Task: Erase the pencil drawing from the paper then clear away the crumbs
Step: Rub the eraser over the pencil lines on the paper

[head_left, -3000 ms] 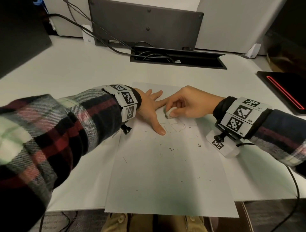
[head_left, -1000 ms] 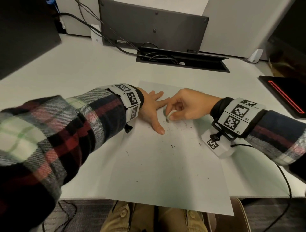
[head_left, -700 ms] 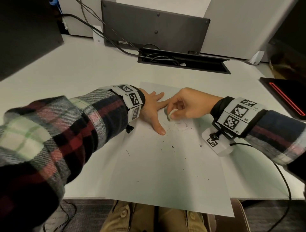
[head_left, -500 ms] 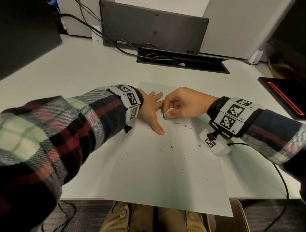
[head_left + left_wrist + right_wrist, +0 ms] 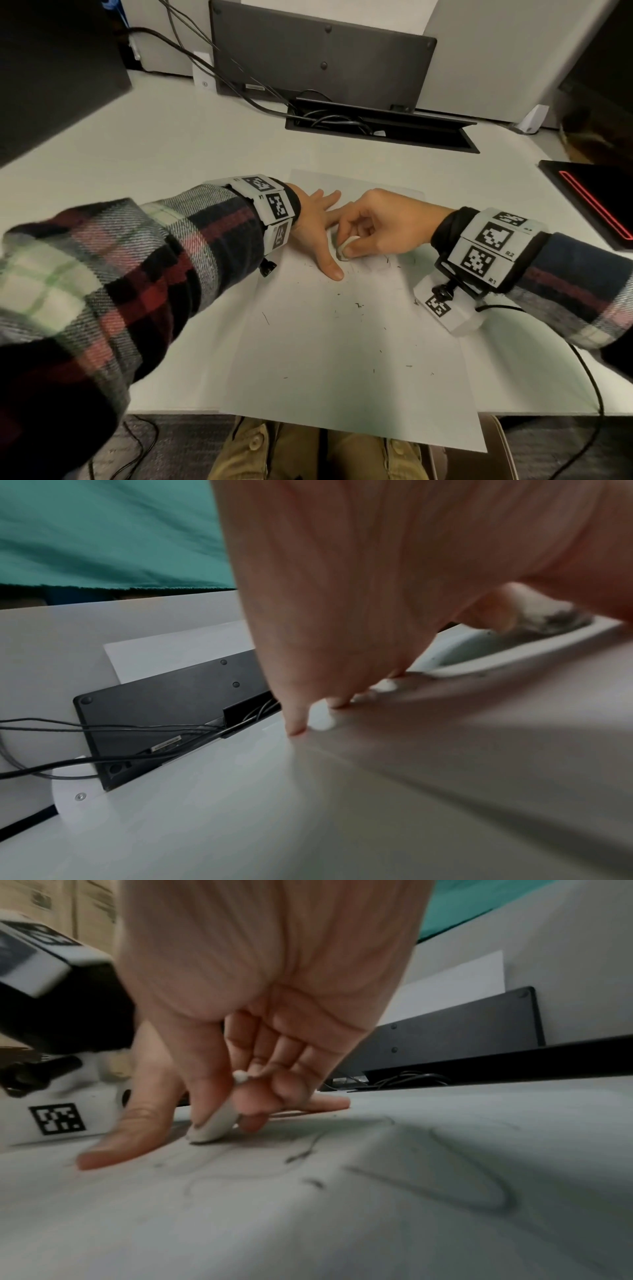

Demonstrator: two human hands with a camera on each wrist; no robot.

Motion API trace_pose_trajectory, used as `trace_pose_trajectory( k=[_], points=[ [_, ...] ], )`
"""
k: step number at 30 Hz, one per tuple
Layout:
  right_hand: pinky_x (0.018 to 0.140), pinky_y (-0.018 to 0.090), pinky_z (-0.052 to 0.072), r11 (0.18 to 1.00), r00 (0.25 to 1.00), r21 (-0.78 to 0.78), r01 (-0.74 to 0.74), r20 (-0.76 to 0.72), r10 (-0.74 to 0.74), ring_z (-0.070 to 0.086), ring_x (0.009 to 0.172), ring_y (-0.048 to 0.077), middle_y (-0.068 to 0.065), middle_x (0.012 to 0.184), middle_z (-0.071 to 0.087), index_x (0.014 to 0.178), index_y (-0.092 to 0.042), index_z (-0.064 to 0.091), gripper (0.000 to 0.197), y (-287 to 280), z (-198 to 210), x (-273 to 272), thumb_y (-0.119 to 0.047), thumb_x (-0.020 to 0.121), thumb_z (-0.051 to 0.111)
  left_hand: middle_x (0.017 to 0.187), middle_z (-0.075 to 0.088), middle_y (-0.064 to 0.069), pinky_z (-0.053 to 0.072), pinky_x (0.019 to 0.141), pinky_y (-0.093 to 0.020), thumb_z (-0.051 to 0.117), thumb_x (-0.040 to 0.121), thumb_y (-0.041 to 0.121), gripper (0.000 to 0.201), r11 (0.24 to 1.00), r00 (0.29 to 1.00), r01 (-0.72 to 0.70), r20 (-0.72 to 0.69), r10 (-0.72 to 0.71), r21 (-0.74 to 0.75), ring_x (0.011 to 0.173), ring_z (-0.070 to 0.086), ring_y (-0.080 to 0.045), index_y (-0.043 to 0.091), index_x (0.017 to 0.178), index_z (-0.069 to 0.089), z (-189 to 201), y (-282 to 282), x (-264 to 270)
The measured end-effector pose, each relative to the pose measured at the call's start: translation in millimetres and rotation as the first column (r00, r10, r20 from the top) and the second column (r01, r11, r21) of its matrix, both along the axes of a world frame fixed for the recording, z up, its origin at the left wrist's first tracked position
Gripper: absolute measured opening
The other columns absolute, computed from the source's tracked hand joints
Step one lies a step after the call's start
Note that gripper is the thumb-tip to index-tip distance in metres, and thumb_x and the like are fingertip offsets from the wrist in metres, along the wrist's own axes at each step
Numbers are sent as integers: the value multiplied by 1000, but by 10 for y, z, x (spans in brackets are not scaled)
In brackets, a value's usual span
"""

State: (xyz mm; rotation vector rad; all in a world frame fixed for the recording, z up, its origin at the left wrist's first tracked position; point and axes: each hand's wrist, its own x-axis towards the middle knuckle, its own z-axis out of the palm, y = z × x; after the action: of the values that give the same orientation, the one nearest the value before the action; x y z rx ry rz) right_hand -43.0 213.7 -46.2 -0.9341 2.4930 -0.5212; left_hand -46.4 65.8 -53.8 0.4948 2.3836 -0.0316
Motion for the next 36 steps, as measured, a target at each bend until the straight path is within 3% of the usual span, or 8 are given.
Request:
trace_pose_trajectory(
  k=[4, 8, 14, 18, 23, 28, 32, 36],
  points=[
    [56, 4, 37, 1000, 992, 15, 27, -125, -25, 53, 59, -11, -12, 69, 61, 86, -8, 70, 7, -2, 17, -71, -12, 81, 68, 152, -30, 5, -6, 116, -46, 60, 71, 67, 111, 1000, 1000, 9, -23, -9, -21, 140, -27, -17, 35, 146, -14, 17, 15, 13],
    [54, 9, 39, 1000, 1000, -2, -25, 0, 25, 52, 53, -3, -11, 65, 60, 81, -18, 68, 5, 36, 4, 64, -15, 81, 70, 151, -32, 7, -9, 115, -47, 64, 68, 66, 114, 1000, 1000, -9, -12, 10, 10, 139, -29, -16, 39, 145, -15, -14, 4, -16],
    [56, 6, 39, 1000, 995, 0, 3, -103, -3, 52, 55, -9, -17, 64, 57, 88, -6, 70, 10, -30, 21, -52, -12, 81, 69, 153, -28, 3, -8, 116, -48, 61, 69, 67, 109, 1000, 1000, 9, -14, -9, 0, 139, -28, -19, 36, 148, -7, -15, 15, -17],
    [56, 10, 40, 998, 998, 4, -57, -9, 57, 52, 55, -5, -12, 66, 60, 81, -16, 68, 3, 16, 2, 46, -15, 81, 71, 150, -33, 5, -8, 115, -49, 63, 67, 67, 111, 1000, 1000, -7, 0, 7, 4, 138, -30, -17, 39, 146, -9, -26, -4, -37],
    [59, 6, 40, 1000, 996, 12, 2, -93, -1, 52, 57, -9, -9, 73, 63, 89, -7, 69, 11, 1, 9, -67, -14, 81, 70, 152, -30, 5, -6, 115, -47, 60, 70, 68, 111, 1000, 999, 18, -27, -18, -22, 140, -27, -18, 35, 147, -12, -10, 18, -14],
    [56, 8, 41, 1000, 1000, 9, -23, 18, 22, 53, 53, -6, 0, 77, 67, 84, -15, 68, 5, 53, 0, 24, -14, 80, 71, 151, -32, 7, -7, 115, -49, 63, 66, 68, 115, 1000, 1000, -2, -3, 2, -4, 139, -29, -17, 39, 144, -18, -27, 11, -34],
    [57, 6, 40, 999, 996, 26, 23, -91, -21, 52, 55, -9, -12, 69, 62, 88, -8, 69, 9, 22, 32, -70, -13, 81, 70, 152, -30, 7, -6, 115, -47, 61, 68, 68, 115, 1000, 1000, 11, -22, -11, -24, 140, -27, -17, 36, 145, -17, -7, 23, -22],
    [52, 10, 40, 1000, 995, 25, -11, 96, 8, 49, 50, -1, 5, 77, 69, 86, -14, 71, 6, 107, 9, 86, -15, 80, 71, 152, -30, 6, -7, 114, -48, 63, 66, 68, 118, 1000, 999, -1, -35, 1, -20, 140, -26, -17, 37, 144, -21, -15, 11, -22]
  ],
)
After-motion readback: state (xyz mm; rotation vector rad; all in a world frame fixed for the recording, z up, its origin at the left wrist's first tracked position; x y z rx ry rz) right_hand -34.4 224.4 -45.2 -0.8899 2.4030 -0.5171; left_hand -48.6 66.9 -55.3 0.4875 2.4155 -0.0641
